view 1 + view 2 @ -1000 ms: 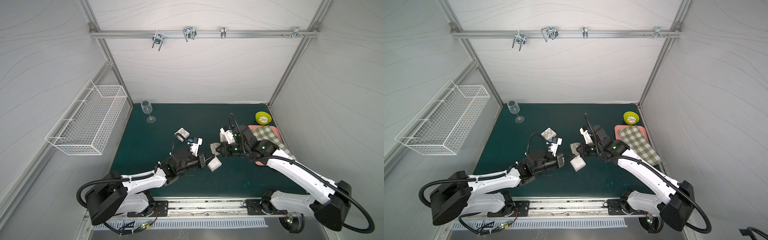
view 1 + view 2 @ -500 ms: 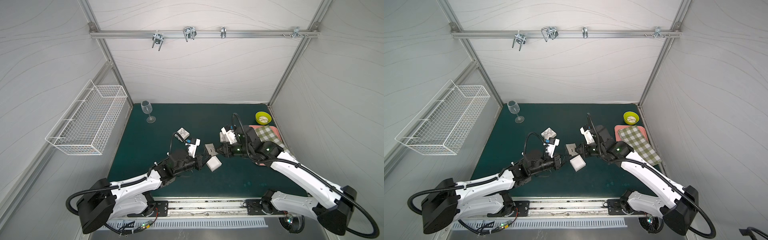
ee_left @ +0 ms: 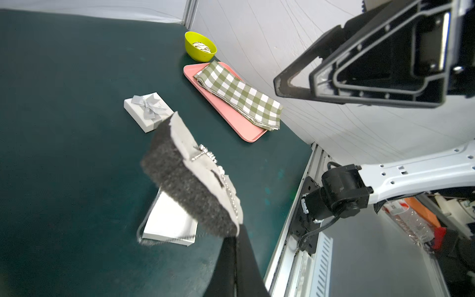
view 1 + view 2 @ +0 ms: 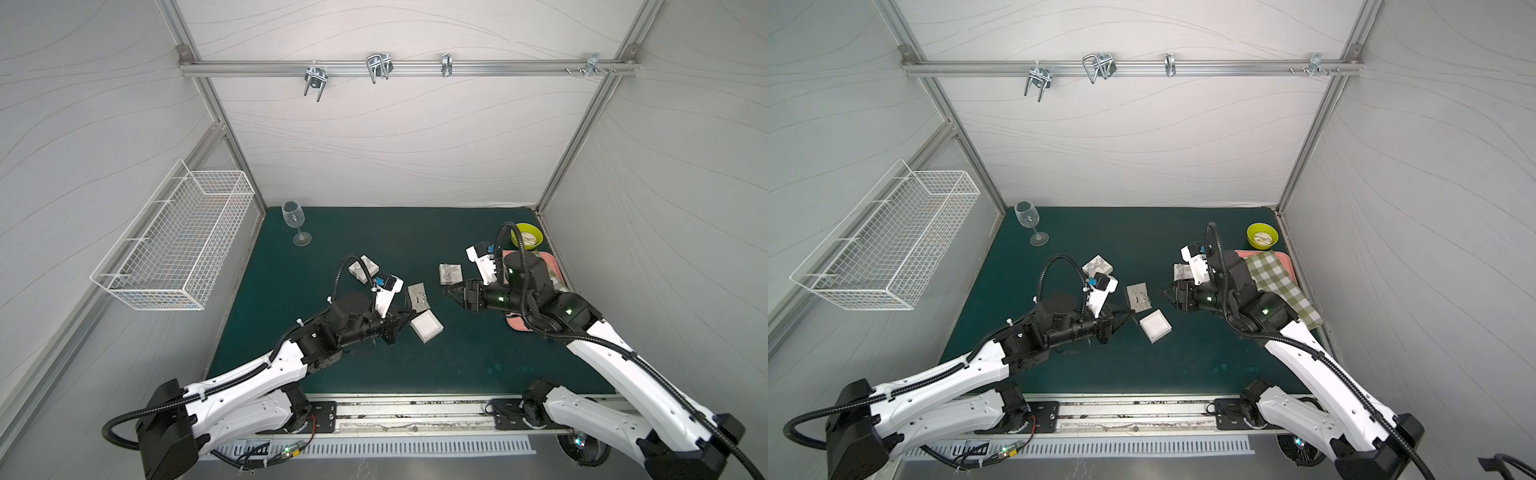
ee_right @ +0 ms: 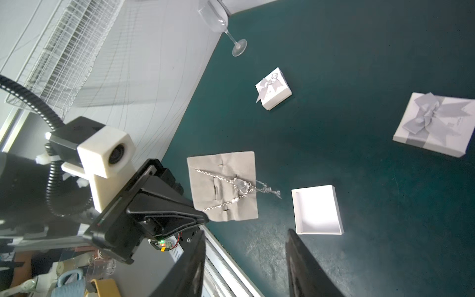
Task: Take the necklace out of the lift-off lid jewelry box
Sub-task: Take out the inner lining from the jewelry box.
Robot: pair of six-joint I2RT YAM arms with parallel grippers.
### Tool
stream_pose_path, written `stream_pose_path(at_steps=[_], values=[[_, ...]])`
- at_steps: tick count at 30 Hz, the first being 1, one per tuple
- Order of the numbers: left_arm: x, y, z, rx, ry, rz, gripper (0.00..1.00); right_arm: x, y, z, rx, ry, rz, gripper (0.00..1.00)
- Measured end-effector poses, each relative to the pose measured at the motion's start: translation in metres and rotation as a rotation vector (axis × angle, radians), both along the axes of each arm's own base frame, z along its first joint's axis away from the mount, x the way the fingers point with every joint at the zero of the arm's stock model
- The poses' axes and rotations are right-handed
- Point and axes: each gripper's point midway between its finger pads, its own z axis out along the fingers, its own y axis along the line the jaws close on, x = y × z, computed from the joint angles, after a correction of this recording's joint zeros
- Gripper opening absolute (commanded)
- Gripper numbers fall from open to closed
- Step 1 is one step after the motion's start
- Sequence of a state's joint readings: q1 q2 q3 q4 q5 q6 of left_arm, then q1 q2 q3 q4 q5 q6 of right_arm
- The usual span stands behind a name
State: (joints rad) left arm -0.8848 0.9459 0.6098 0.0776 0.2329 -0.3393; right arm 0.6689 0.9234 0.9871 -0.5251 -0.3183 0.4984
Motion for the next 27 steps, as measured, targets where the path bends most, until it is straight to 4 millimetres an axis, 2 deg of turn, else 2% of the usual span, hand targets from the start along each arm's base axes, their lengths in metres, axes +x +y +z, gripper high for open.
stream_pose_path(at_steps=[6, 11, 18, 27], values=[[-0.014, 0.009, 0.011, 0.049, -0.141, -0.082, 0.00, -0.019, 0.019, 0.007, 0.104, -0.020, 0.164, 0.66], [-0.027, 0.013, 0.028, 0.034, -0.252, -0.152, 0.00, -0.032, 0.028, 0.019, 0.173, -0.053, 0.276, 0.77], [-0.044, 0.018, 0.051, -0.025, -0.339, -0.212, 0.00, -0.042, 0.029, 0.038, 0.256, -0.087, 0.379, 0.81], [-0.054, 0.013, 0.054, -0.039, -0.324, -0.278, 0.00, -0.058, 0.036, 0.054, 0.338, -0.100, 0.512, 0.84]])
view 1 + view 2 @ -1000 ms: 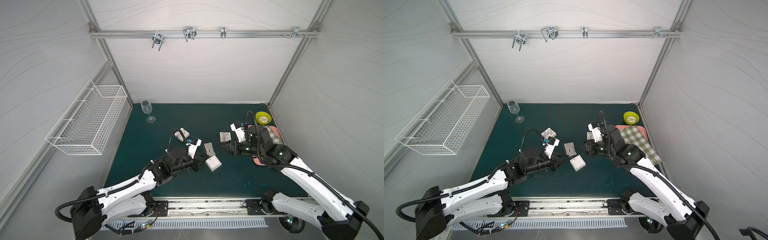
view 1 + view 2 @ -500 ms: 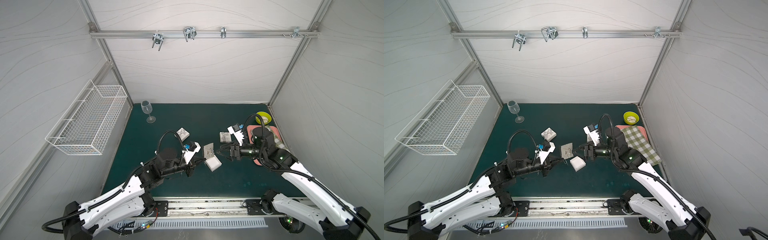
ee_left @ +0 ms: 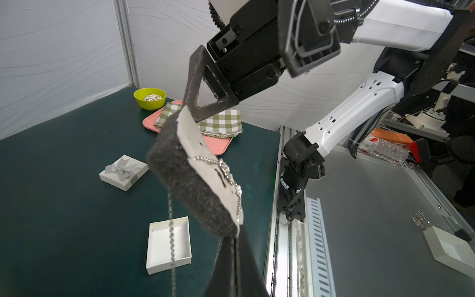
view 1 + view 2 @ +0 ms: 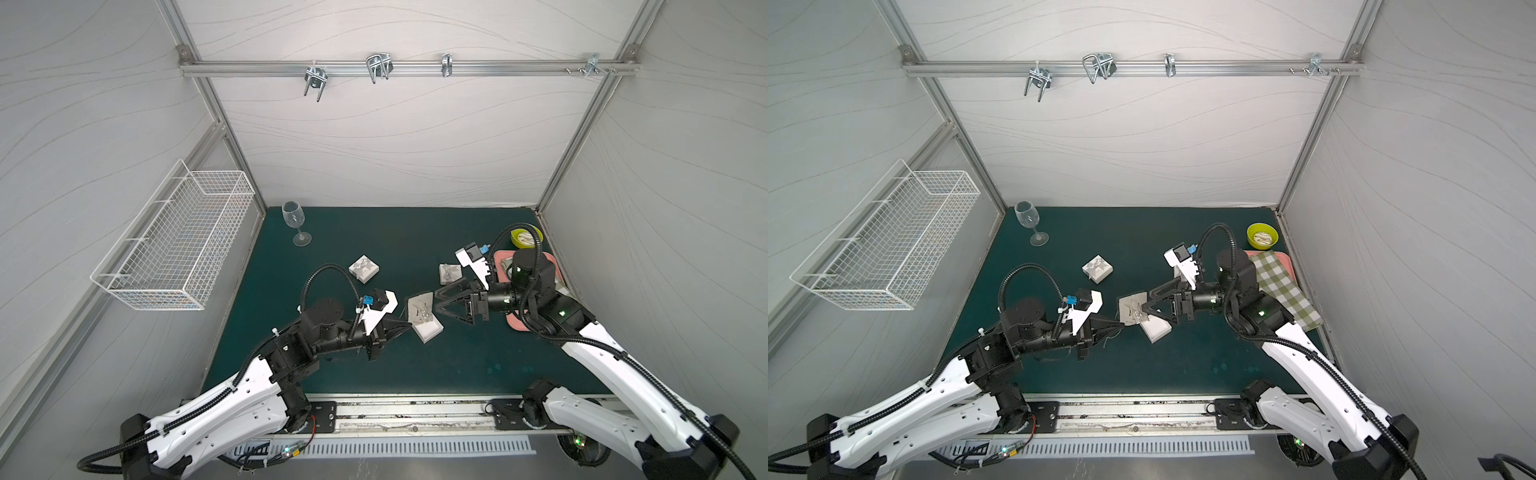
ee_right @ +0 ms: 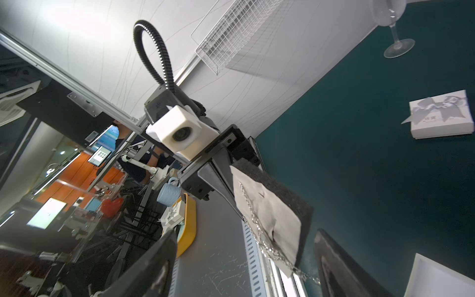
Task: Take the necklace out of the lift-off lid jewelry box
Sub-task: Take out the inner lining from the jewelry box.
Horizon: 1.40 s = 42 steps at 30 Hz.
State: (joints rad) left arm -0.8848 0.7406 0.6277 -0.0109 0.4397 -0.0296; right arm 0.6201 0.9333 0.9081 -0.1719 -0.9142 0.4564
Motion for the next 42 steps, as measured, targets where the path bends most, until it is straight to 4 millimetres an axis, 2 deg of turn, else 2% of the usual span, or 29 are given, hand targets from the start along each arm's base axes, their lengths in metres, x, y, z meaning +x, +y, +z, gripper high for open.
stream_pose_path(at_steps=[4, 9, 12, 18, 26, 32, 36, 42], values=[[-0.002, -0.006, 0.006, 0.001, 0.011, -0.035, 0.00, 0.001, 0.004, -0.006, -0.008, 0.023, 0.034, 0.84], [-0.004, -0.009, 0.007, 0.022, 0.054, -0.083, 0.00, 0.001, 0.008, -0.013, -0.018, 0.032, 0.076, 0.75], [0.001, -0.006, 0.002, 0.034, 0.106, -0.101, 0.00, 0.001, 0.011, -0.013, -0.021, 0.037, 0.112, 0.66], [0.005, 0.004, -0.004, 0.040, 0.186, -0.110, 0.00, -0.004, 0.012, -0.014, -0.017, 0.058, 0.175, 0.35], [0.005, 0.007, 0.004, 0.046, 0.245, -0.142, 0.00, -0.005, 0.014, -0.017, -0.010, 0.080, 0.201, 0.14], [0.012, 0.006, 0.007, 0.061, 0.279, -0.133, 0.00, 0.006, 0.015, -0.018, -0.007, 0.073, 0.164, 0.04], [0.025, 0.004, 0.008, 0.090, 0.310, -0.095, 0.08, 0.022, 0.014, -0.021, -0.003, 0.057, 0.088, 0.03], [0.043, -0.001, 0.012, 0.124, 0.326, -0.048, 0.30, 0.044, 0.008, -0.023, 0.007, 0.036, -0.037, 0.03]])
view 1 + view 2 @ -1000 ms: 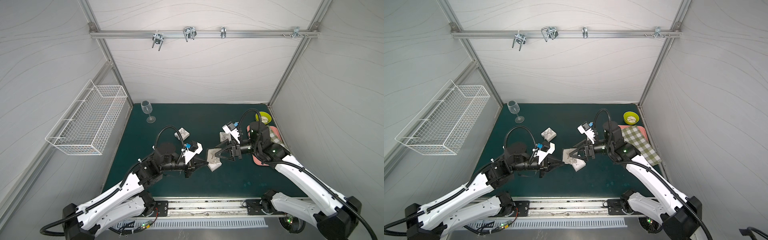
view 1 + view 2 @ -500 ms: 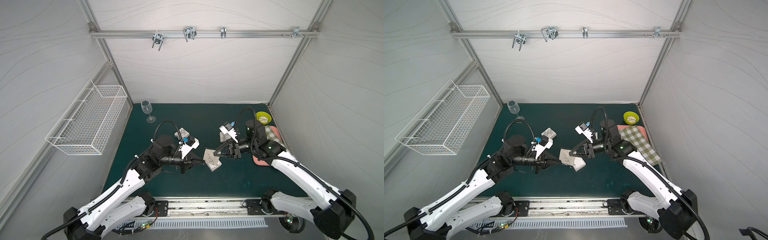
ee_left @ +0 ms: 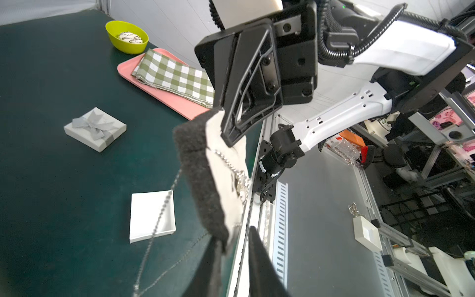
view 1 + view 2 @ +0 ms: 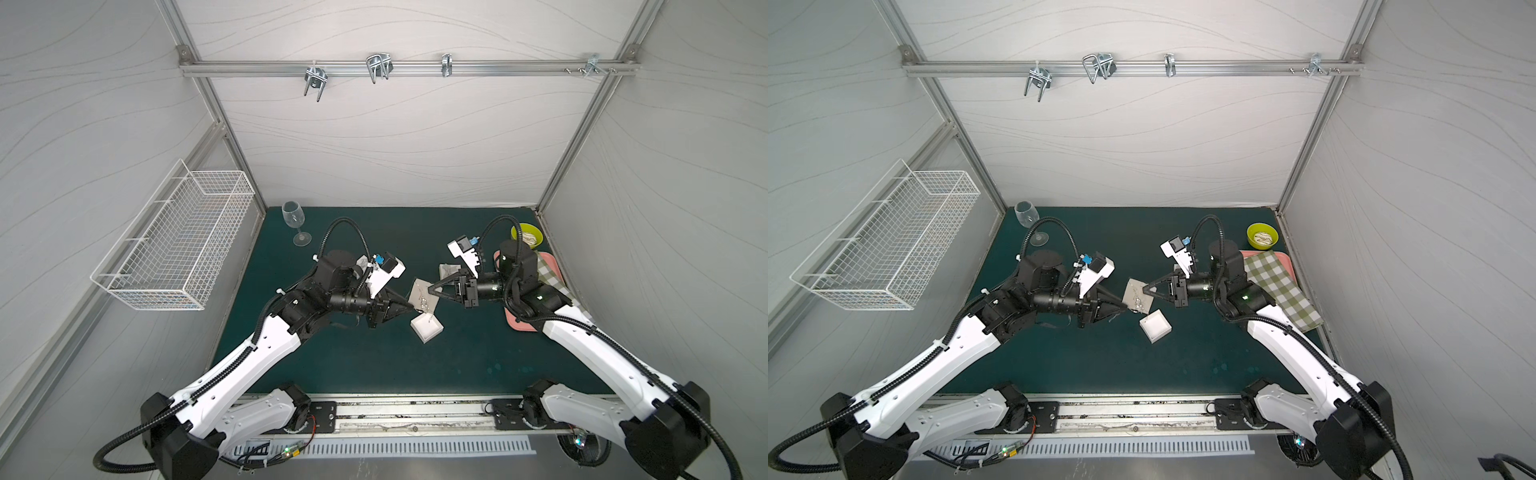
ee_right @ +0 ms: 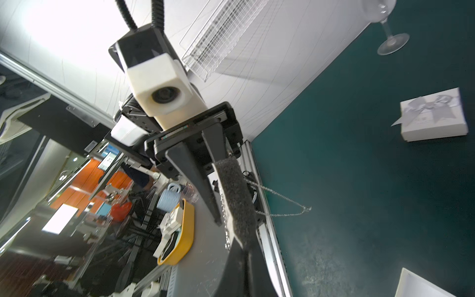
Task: Take the necklace out of the lift-off lid jewelry box
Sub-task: Take out the inner lining from the jewelry box, then pick up the necklace from the inner lining.
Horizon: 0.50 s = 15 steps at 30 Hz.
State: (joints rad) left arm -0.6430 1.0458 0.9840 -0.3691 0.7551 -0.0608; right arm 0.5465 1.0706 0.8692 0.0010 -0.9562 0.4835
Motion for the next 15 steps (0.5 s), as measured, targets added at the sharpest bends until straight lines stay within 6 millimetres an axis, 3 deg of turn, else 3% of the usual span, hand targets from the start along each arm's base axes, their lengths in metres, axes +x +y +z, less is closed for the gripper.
stream_pose_path(at_steps=[4, 7, 15], values=[[0.008, 0.001, 0.004, 0.010, -0.023, 0.036, 0.47, 0.013, -0.008, 0.004, 0.010, -0.021, -0.091, 0.03], [0.016, 0.003, 0.004, 0.027, -0.038, 0.082, 0.54, 0.021, -0.014, 0.008, 0.016, -0.039, -0.161, 0.03], [0.049, 0.021, 0.000, 0.051, -0.084, 0.340, 0.51, 0.043, -0.029, 0.010, 0.021, -0.081, -0.358, 0.03]])
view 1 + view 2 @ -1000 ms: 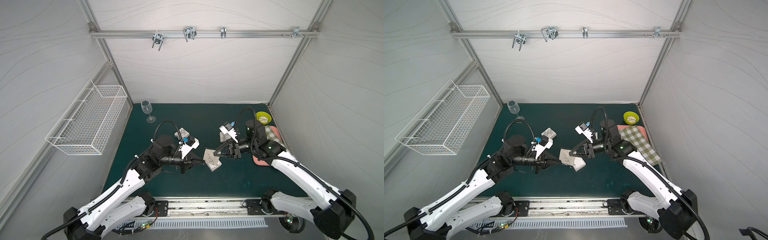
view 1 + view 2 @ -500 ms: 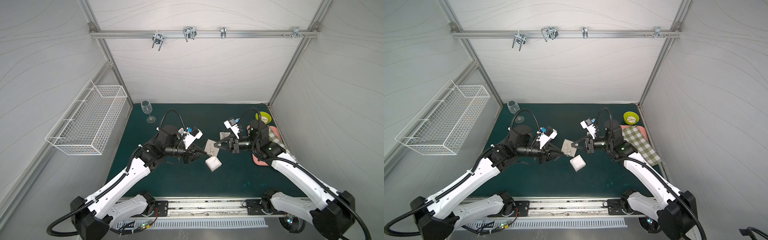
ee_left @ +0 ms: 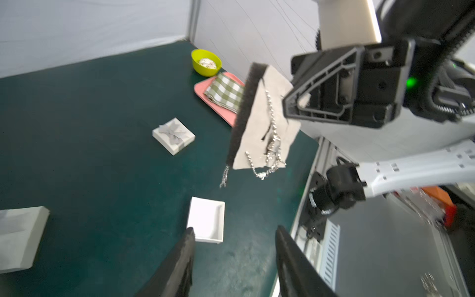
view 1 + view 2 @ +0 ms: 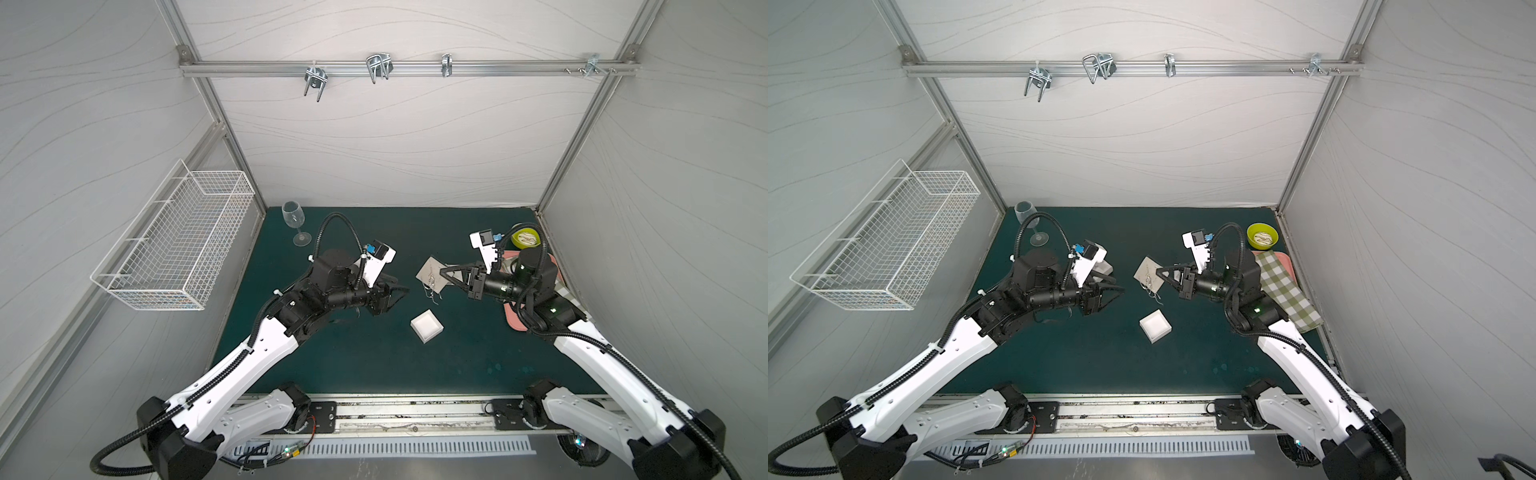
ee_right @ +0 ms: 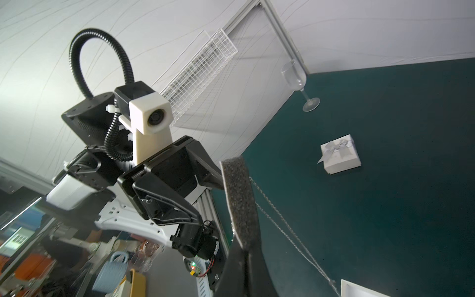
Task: Take the necklace out of the lift-off lid jewelry box
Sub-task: Pick up the necklace from the inner lining.
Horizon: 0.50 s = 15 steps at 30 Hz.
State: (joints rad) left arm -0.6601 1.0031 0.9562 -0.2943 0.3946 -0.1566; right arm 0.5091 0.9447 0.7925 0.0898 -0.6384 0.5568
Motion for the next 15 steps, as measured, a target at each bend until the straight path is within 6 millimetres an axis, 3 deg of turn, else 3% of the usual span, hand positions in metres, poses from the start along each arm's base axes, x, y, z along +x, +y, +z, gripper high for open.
stream_pose_path(at_steps=[3, 7, 15], values=[[-0.003, -0.007, -0.006, 0.024, -0.048, 0.049, 0.51, 0.008, -0.005, -0.001, 0.000, -0.011, -0.064, 0.03], [-0.017, -0.035, -0.011, 0.048, -0.107, 0.024, 0.49, 0.017, -0.008, 0.002, 0.002, -0.030, -0.120, 0.03], [-0.006, -0.069, -0.016, 0.066, -0.212, 0.066, 0.49, 0.020, -0.007, 0.003, -0.001, -0.040, -0.156, 0.03]])
